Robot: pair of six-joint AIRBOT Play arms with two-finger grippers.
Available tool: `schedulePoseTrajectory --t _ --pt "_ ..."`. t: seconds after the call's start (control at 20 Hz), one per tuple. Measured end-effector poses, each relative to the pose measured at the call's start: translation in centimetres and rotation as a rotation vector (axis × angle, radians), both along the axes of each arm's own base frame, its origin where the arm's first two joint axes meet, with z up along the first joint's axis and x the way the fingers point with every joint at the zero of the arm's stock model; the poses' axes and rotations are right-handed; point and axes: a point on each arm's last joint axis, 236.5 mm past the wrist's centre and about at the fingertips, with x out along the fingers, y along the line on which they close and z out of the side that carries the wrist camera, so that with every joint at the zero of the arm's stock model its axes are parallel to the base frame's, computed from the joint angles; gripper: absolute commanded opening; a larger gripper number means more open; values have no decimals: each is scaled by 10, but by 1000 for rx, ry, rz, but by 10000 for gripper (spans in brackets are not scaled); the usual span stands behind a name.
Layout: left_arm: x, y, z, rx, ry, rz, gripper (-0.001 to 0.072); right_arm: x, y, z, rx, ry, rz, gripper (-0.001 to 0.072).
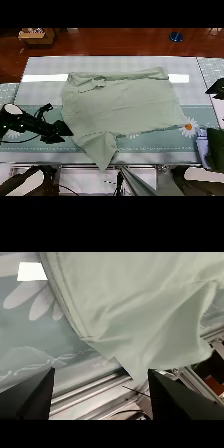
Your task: Fold the shirts.
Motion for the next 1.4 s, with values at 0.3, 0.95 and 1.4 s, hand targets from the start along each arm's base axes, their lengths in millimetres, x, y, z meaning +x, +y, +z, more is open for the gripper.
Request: schedulePoseTrajectory --t 0.3,0.95,1.4 --pt "4 -26 -25 79 -19 24 600 1 1 -3 14 -12 -5 529" --pt "30 -47 -49 169 -108 90 22 -41 13 -29 127 125 -27 556" --pt "30 -49 -49 164 -115 77 22 -93 41 -89 267 250 -56 551"
